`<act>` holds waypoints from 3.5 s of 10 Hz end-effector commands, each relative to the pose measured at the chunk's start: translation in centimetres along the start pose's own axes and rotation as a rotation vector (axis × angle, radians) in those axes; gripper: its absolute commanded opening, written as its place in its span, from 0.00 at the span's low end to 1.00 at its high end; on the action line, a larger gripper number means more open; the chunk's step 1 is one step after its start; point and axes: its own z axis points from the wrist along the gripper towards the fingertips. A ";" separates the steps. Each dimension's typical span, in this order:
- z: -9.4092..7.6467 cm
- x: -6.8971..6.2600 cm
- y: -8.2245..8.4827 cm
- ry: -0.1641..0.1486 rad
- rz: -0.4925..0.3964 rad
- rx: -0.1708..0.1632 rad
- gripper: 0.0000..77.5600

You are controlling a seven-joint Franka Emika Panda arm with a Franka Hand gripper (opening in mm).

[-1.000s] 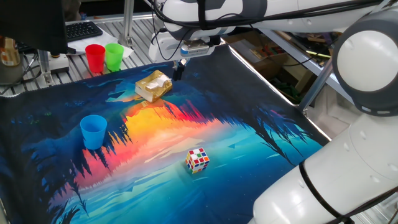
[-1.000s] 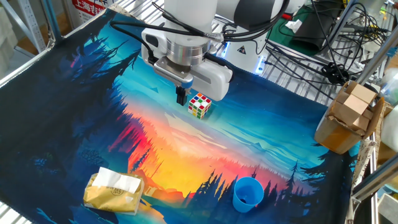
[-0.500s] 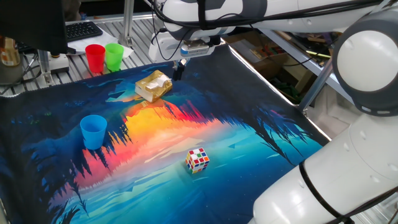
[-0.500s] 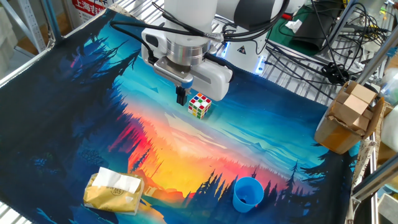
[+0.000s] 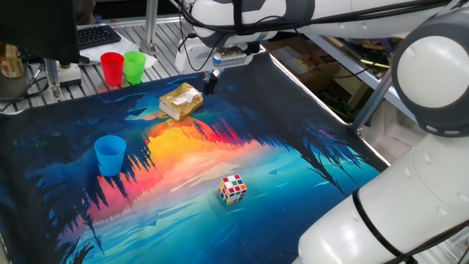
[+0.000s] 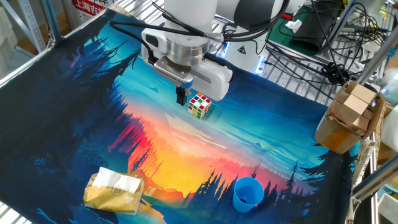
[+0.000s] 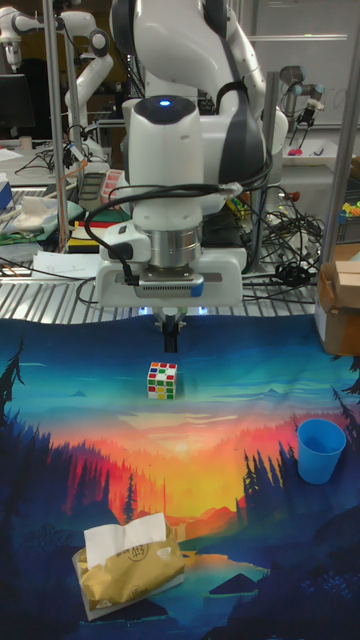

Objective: Pick up the cup

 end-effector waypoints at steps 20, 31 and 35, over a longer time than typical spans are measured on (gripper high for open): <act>0.7 0.4 1.9 0.068 0.070 -0.010 0.00; 2.9 2.4 7.0 0.078 0.180 -0.014 0.00; 3.8 3.1 8.4 0.072 0.166 -0.015 0.00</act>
